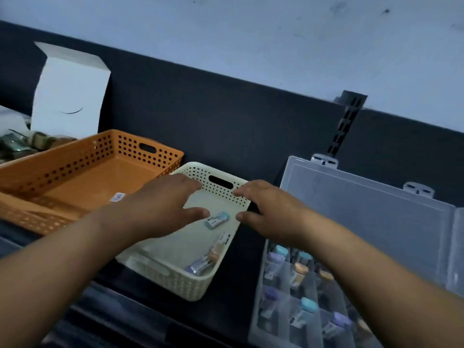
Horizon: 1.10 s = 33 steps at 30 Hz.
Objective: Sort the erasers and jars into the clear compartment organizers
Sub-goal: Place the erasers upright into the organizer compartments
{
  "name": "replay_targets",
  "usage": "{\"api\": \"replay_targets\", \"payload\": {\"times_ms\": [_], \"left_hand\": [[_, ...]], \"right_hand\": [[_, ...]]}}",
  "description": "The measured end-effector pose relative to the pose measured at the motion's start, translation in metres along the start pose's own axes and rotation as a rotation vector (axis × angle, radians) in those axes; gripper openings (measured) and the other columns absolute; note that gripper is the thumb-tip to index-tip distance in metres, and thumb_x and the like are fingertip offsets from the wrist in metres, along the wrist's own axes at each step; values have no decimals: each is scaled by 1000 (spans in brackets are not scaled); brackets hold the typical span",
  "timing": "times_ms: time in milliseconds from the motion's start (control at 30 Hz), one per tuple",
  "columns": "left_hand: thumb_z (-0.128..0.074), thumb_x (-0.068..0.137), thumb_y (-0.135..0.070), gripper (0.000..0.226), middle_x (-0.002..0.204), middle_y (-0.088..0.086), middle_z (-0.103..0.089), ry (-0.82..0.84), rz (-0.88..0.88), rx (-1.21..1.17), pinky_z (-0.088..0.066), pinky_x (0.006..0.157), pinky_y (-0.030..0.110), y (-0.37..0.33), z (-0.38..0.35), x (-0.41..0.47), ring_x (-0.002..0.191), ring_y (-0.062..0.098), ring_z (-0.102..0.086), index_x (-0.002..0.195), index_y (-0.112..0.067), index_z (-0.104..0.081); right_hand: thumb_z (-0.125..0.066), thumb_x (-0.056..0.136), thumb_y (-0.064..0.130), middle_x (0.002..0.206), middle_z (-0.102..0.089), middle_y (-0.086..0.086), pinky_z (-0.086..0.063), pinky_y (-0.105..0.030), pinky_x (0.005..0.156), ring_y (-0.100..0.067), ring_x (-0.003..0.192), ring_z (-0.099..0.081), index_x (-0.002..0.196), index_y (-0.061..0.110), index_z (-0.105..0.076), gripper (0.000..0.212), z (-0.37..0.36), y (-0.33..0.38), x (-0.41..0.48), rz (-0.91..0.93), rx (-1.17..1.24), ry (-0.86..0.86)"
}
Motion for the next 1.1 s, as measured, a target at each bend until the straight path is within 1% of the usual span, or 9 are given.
{"api": "replay_targets", "payload": {"times_ms": [233,367,500,567,667,800,900,1000,1100], "left_hand": [[-47,85,-65,70,147,-8,-38,70,-29,27,-36,106,35,36,-21,-5,132,13,-39,145,-31,-32],[-43,86,-66,67,141,-8,-44,48,-88,67,-34,106,35,36,-24,-7,128,14,-42,143,-30,-34],[-41,88,-64,62,138,-7,-46,41,-112,77,-29,106,34,35,-24,-8,128,16,-42,139,-30,-38],[-41,88,-64,60,136,-6,-48,41,-122,69,-29,106,34,32,-24,-9,126,17,-43,137,-29,-40],[-40,88,-65,58,133,-6,-49,54,-120,50,-27,108,35,32,-26,-11,124,18,-44,134,-29,-42],[-39,88,-66,60,131,-5,-51,57,-128,44,-27,108,37,34,-27,-10,122,17,-45,134,-28,-43],[-43,87,-64,61,131,-4,-51,64,-144,28,-31,106,37,31,-27,-10,121,18,-46,135,-27,-43],[-55,85,-58,60,129,-2,-50,150,-135,-15,-39,98,34,28,-37,-7,118,19,-48,135,-26,-42],[-63,85,-47,52,122,0,-55,262,-130,6,-44,91,34,23,-52,4,112,20,-53,129,-23,-47]], "right_hand": [[-70,82,45,147,-37,10,-37,-31,108,-12,131,-41,143,34,-38,71,-43,28,41,4,-95,249],[-79,70,47,148,-32,10,-38,-32,107,-13,133,-39,150,36,-23,99,-73,43,45,17,-223,534],[-76,72,49,144,-31,2,-44,-37,100,-21,128,-43,151,38,-13,102,-99,48,43,23,-434,701],[-77,70,49,144,-30,0,-46,-41,99,-25,125,-46,150,41,-9,106,-105,41,47,-30,-464,705],[-81,67,44,135,-48,1,-49,-38,95,-22,117,-53,151,34,-16,106,-100,32,65,-47,-458,578],[-81,72,33,130,-54,7,-48,-29,91,-13,110,-58,142,32,-38,82,-73,21,78,-118,-57,343],[-83,71,34,130,-51,10,-50,-31,93,-9,106,-60,136,35,-44,76,-65,16,80,-145,195,270],[-83,68,40,136,-50,10,-47,-34,98,-14,118,-54,139,36,-42,81,-74,10,81,-131,6,323],[-85,63,43,122,-57,13,-47,-36,97,-16,113,-55,139,36,-41,89,-86,9,78,-122,-92,420]]}}
Point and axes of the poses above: each hand's wrist, its own x-axis towards the middle knuckle, its own z-axis out of the back of the hand, y = z × x, the point moved 10 cm from there along x, towards the middle knuckle
